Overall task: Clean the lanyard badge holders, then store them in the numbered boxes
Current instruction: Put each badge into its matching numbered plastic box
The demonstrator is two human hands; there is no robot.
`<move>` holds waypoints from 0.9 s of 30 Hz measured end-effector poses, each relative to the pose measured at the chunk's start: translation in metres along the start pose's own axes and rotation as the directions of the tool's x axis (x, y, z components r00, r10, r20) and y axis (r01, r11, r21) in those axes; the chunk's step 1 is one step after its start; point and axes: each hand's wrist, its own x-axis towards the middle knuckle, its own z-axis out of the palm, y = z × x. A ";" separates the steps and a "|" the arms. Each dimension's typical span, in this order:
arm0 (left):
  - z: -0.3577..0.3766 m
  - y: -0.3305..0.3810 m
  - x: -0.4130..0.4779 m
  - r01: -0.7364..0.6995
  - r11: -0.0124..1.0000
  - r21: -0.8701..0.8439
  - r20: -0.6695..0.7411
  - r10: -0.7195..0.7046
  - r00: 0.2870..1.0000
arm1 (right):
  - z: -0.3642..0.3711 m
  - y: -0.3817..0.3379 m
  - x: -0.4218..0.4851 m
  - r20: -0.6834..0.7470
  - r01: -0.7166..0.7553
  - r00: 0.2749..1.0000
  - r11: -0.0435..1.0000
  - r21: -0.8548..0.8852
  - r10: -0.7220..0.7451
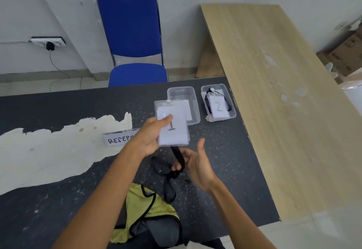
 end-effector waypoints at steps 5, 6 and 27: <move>-0.015 0.016 0.002 -0.032 0.999 -0.036 0.013 0.033 0.999 | -0.027 0.020 -0.008 0.006 -0.010 1.000 0.999 -0.041 0.010; -0.016 0.018 0.001 -0.036 0.998 -0.051 0.016 0.037 0.999 | -0.031 0.024 -0.009 -0.015 -0.025 1.000 0.999 -0.022 0.025; -0.012 -0.055 -0.005 0.057 0.941 0.333 0.227 -0.139 0.964 | -0.059 -0.059 0.018 -0.072 -0.165 0.984 0.986 -0.027 0.163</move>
